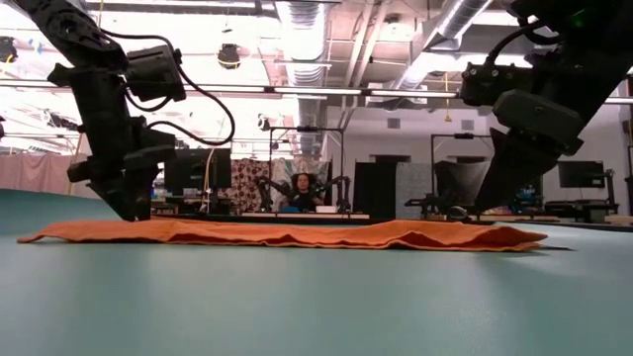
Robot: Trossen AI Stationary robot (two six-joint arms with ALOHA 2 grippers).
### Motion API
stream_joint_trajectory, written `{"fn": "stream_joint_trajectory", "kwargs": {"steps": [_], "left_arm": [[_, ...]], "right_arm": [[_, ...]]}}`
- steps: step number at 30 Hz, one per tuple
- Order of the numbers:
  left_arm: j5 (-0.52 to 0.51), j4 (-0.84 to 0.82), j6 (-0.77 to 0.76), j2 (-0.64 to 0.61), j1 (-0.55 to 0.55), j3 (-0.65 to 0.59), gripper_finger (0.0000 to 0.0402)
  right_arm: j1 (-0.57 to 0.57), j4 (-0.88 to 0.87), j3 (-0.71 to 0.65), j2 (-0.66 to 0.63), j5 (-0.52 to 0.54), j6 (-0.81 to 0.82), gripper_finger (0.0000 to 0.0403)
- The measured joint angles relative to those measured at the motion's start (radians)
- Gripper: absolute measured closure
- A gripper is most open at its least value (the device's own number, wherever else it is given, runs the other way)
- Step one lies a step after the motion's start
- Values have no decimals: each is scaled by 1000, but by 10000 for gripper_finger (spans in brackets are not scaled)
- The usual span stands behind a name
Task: Roll towel
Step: Fold the orange towel
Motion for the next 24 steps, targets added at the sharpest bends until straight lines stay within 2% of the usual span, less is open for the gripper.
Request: {"fn": "stream_joint_trajectory", "kwargs": {"steps": [15, 19, 24], "left_arm": [[62, 71, 13, 73, 46, 3, 246], [82, 70, 6, 48, 46, 2, 288], [81, 71, 20, 38, 46, 1, 369]], "right_arm": [[7, 8, 0, 0, -20, 0, 274], [7, 9, 0, 0, -20, -1, 274], [7, 9, 0, 0, -20, -3, 274]]}}
